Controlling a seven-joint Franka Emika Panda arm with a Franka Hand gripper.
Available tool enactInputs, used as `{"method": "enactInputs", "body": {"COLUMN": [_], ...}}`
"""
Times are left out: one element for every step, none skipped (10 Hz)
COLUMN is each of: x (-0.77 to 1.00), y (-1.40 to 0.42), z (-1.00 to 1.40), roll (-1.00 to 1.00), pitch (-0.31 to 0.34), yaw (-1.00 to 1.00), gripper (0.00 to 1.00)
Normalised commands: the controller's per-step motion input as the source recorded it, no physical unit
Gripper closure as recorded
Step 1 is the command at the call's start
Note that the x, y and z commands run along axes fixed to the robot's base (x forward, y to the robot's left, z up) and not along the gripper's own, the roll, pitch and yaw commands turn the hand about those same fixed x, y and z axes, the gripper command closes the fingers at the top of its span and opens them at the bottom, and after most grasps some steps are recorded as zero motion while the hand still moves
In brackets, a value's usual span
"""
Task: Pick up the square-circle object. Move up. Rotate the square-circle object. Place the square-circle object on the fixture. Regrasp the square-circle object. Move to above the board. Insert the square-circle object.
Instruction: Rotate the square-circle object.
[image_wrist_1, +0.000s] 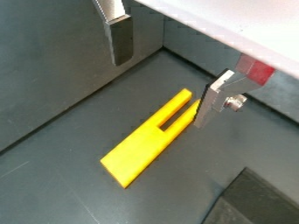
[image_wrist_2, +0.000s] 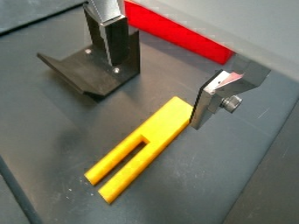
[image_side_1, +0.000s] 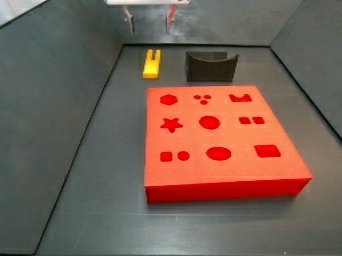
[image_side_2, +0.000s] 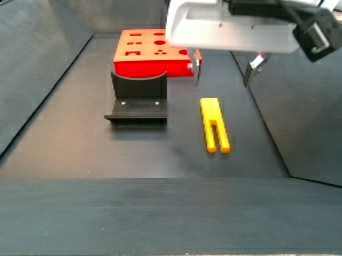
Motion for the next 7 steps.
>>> {"method": "enactInputs", "body": {"x": [0.02,0.02,0.03,0.03,0.04,0.05,0.04], "y": [0.0,0.01,0.01,0.01,0.01,0.02,0.02], "z": [-1.0,-1.0,-1.0,-1.0,-1.0,-0.87,-0.73], "roll": [0.01,0.01,0.01,0.01,0.01,0.01,0.01], "pitch": [-0.026,-0.029,-0.029,-0.027,-0.024,-0.025,-0.029], "yaw": [-0.07,-0.06,-0.04,-0.03,-0.02,-0.02,-0.01], "gripper": [0.0,0.0,0.0,0.0,0.0,0.0,0.0]}}
